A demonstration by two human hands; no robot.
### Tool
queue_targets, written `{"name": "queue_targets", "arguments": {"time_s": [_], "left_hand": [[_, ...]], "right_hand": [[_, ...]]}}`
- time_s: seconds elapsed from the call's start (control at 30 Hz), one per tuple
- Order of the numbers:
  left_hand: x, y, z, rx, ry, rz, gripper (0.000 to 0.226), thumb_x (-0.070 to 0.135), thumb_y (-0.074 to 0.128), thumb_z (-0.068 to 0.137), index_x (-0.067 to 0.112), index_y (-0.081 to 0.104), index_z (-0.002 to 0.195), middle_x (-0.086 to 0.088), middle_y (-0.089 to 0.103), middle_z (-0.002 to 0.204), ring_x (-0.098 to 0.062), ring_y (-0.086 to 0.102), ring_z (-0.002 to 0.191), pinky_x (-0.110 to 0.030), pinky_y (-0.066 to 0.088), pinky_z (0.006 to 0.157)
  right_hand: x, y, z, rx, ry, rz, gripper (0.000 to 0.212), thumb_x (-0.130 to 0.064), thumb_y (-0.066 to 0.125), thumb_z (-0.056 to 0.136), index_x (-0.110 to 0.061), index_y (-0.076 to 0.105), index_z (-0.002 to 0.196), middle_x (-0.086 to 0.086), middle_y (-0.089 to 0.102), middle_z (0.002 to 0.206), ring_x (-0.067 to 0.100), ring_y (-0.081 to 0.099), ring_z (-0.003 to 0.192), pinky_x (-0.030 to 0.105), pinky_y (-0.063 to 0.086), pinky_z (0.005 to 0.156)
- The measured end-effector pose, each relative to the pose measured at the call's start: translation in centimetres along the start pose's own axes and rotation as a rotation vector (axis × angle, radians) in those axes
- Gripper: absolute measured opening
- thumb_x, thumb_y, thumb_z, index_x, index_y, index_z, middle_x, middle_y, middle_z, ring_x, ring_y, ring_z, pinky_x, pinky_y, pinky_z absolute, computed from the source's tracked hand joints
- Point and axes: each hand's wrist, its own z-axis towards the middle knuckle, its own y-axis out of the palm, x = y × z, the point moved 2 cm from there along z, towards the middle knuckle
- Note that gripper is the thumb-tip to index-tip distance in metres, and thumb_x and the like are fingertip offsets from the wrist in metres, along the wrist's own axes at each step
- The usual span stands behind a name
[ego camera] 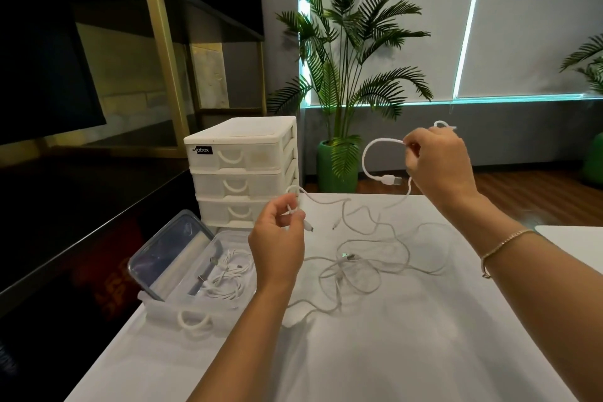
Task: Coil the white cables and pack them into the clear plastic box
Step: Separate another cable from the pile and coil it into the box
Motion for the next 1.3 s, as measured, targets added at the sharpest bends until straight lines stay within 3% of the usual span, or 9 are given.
{"name": "queue_targets", "arguments": {"time_s": [0.17,0.3,0.4,0.7,0.87,1.0,1.1,1.17,1.3], "left_hand": [[0.2,-0.3,0.6,0.03,-0.018,0.024,0.019,0.012,0.061,0.088,0.024,0.062,0.102,0.011,0.065,0.074,-0.008,0.063,0.071,-0.031,0.055,0.066],[-0.3,-0.1,0.6,0.017,-0.049,0.081,0.021,0.011,0.059,0.089,0.019,0.061,0.109,0.003,0.067,0.088,-0.006,0.062,0.075,-0.009,0.047,0.056],[-0.4,0.0,0.2,0.026,-0.065,0.095,0.023,0.008,0.057,0.089,0.021,0.06,0.109,0.005,0.064,0.097,-0.002,0.06,0.073,-0.003,0.044,0.052],[0.2,0.4,0.0,-0.017,-0.09,0.232,0.015,0.01,0.054,0.09,0.024,0.059,0.092,0.003,0.063,0.098,-0.019,0.062,0.092,-0.03,0.053,0.076],[-1.3,0.7,-0.8,-0.192,-0.207,0.373,0.036,0.007,0.054,0.085,0.018,0.049,0.119,-0.003,0.058,0.084,-0.025,0.063,0.081,-0.042,0.057,0.075],[-1.7,1.2,-1.2,-0.275,-0.252,0.585,0.052,0.017,0.059,0.085,0.008,0.036,0.131,-0.012,0.058,0.112,-0.028,0.065,0.09,-0.038,0.056,0.077],[-1.5,1.5,-1.2,-0.32,-0.275,0.685,0.041,0.024,0.06,0.087,0.006,0.045,0.121,-0.013,0.056,0.115,-0.028,0.067,0.086,-0.035,0.056,0.073],[-1.5,1.5,-1.0,-0.342,-0.269,0.698,0.021,0.027,0.058,0.089,0.009,0.057,0.099,-0.009,0.059,0.101,-0.025,0.068,0.079,-0.035,0.057,0.075],[-2.0,1.1,-0.5,-0.289,-0.229,0.571,0.02,0.028,0.054,0.093,0.012,0.063,0.085,-0.001,0.06,0.077,-0.025,0.066,0.076,-0.034,0.056,0.075]], "right_hand": [[0.3,-0.1,0.0,0.024,0.042,0.064,0.02,-0.009,0.055,0.09,0.002,0.068,0.101,0.018,0.067,0.092,0.027,0.056,0.083,0.033,0.047,0.075],[0.0,-0.7,0.0,0.097,0.067,0.121,0.021,-0.01,0.054,0.092,0.002,0.067,0.103,0.018,0.067,0.095,0.029,0.057,0.085,0.035,0.046,0.078],[-0.4,-1.4,0.2,0.157,0.083,0.157,0.023,-0.012,0.054,0.092,0.0,0.067,0.106,0.017,0.067,0.098,0.029,0.059,0.088,0.037,0.047,0.082],[0.0,-1.6,-0.3,0.148,0.115,0.175,0.021,-0.011,0.054,0.091,0.0,0.068,0.103,0.018,0.066,0.094,0.028,0.058,0.085,0.032,0.046,0.077],[-0.2,-1.4,-0.4,0.136,0.097,0.185,0.02,-0.009,0.054,0.09,-0.001,0.068,0.101,0.018,0.065,0.091,0.03,0.058,0.083,0.049,0.05,0.077],[-0.1,-1.4,-0.8,0.124,0.094,0.185,0.02,-0.01,0.053,0.092,-0.001,0.067,0.103,0.017,0.065,0.093,0.029,0.057,0.085,0.045,0.052,0.078],[0.4,-1.1,-1.1,0.09,0.118,0.139,0.025,-0.014,0.049,0.094,-0.002,0.065,0.108,0.017,0.063,0.096,0.028,0.055,0.087,0.039,0.049,0.076],[0.8,-0.5,-1.6,0.014,0.161,0.067,0.028,-0.018,0.045,0.096,-0.003,0.064,0.11,0.016,0.062,0.097,0.027,0.054,0.085,0.039,0.048,0.074],[1.4,1.3,-2.9,-0.15,0.344,0.013,0.027,-0.02,0.036,0.1,-0.005,0.057,0.1,0.014,0.058,0.091,0.023,0.048,0.076,0.035,0.041,0.065]]}}
